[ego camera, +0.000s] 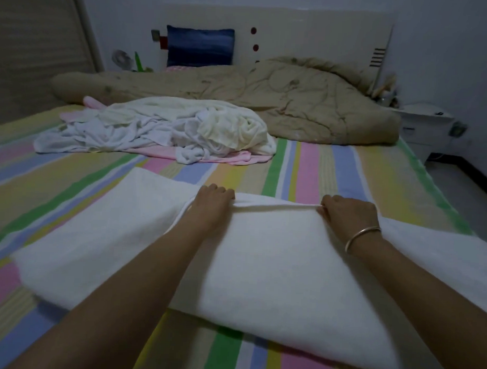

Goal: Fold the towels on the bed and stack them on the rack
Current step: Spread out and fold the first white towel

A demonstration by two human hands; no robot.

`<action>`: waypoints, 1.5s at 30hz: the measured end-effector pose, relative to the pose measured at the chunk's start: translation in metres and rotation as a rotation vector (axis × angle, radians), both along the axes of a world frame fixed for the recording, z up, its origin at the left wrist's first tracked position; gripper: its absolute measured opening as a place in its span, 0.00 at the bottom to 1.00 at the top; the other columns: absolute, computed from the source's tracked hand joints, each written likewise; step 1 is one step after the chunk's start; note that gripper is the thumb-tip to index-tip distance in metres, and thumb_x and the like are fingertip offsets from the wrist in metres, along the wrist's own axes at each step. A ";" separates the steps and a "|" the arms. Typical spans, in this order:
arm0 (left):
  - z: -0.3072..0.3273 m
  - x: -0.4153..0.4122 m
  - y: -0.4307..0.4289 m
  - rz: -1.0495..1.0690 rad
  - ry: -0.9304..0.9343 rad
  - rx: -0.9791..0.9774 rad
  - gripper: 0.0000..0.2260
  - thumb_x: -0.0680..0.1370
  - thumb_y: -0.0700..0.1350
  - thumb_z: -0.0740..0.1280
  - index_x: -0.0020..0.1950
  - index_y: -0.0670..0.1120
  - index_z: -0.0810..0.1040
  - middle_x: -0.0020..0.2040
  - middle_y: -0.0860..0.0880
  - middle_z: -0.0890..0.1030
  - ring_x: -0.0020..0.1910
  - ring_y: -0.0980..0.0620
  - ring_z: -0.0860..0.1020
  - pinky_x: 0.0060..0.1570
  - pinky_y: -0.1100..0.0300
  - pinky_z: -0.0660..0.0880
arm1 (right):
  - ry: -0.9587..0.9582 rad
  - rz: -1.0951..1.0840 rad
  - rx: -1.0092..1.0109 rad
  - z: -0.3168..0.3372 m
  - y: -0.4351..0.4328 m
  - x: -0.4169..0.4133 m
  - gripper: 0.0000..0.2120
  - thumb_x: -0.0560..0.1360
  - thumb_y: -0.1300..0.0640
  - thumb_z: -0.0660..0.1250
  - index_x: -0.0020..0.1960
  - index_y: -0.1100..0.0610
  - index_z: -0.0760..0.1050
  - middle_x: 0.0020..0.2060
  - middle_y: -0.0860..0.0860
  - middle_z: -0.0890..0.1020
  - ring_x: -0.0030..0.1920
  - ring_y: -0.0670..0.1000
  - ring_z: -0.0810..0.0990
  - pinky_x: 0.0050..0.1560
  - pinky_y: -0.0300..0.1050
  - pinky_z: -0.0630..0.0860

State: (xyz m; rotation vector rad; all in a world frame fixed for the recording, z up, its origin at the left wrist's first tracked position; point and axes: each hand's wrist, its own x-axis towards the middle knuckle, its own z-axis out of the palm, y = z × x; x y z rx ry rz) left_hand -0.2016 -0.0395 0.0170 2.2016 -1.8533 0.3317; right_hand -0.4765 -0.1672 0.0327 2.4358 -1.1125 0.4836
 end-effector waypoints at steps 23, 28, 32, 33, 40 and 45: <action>-0.006 0.137 0.236 0.314 0.904 -0.428 0.20 0.76 0.26 0.54 0.48 0.47 0.79 0.46 0.47 0.82 0.46 0.50 0.81 0.48 0.58 0.76 | -0.169 0.686 0.354 -0.041 0.163 0.227 0.30 0.63 0.61 0.75 0.65 0.54 0.75 0.65 0.58 0.75 0.66 0.62 0.72 0.65 0.54 0.69; -0.009 0.179 0.289 0.284 1.297 -0.394 0.10 0.81 0.43 0.61 0.56 0.41 0.80 0.51 0.43 0.84 0.51 0.49 0.82 0.48 0.64 0.78 | -0.356 0.585 0.618 -0.048 0.154 0.262 0.23 0.66 0.56 0.66 0.61 0.50 0.77 0.58 0.53 0.79 0.62 0.59 0.72 0.65 0.47 0.65; -0.012 0.199 0.289 0.207 1.140 -0.101 0.23 0.67 0.59 0.74 0.57 0.49 0.80 0.53 0.52 0.84 0.50 0.55 0.81 0.49 0.63 0.76 | -0.434 0.172 0.692 -0.027 0.150 0.295 0.21 0.70 0.46 0.52 0.53 0.50 0.78 0.52 0.55 0.81 0.56 0.60 0.75 0.54 0.50 0.72; -0.013 0.202 0.285 0.185 1.057 -0.034 0.26 0.63 0.61 0.75 0.57 0.51 0.80 0.53 0.54 0.84 0.50 0.57 0.81 0.49 0.62 0.77 | -0.408 0.077 0.668 -0.020 0.147 0.302 0.24 0.69 0.43 0.49 0.51 0.51 0.79 0.51 0.55 0.81 0.56 0.60 0.76 0.54 0.51 0.72; -0.028 0.233 0.252 0.366 0.821 -0.107 0.27 0.68 0.67 0.60 0.40 0.42 0.79 0.34 0.53 0.78 0.33 0.54 0.74 0.37 0.54 0.71 | -0.242 0.036 0.660 -0.026 0.107 0.347 0.17 0.75 0.36 0.59 0.45 0.49 0.74 0.48 0.54 0.82 0.52 0.58 0.78 0.51 0.48 0.69; -0.039 0.234 0.237 0.495 0.874 -0.066 0.23 0.78 0.58 0.64 0.34 0.41 0.78 0.30 0.51 0.73 0.31 0.53 0.71 0.36 0.57 0.64 | -0.199 0.342 0.769 -0.026 0.110 0.359 0.19 0.74 0.41 0.66 0.61 0.47 0.73 0.59 0.50 0.79 0.58 0.55 0.77 0.53 0.46 0.73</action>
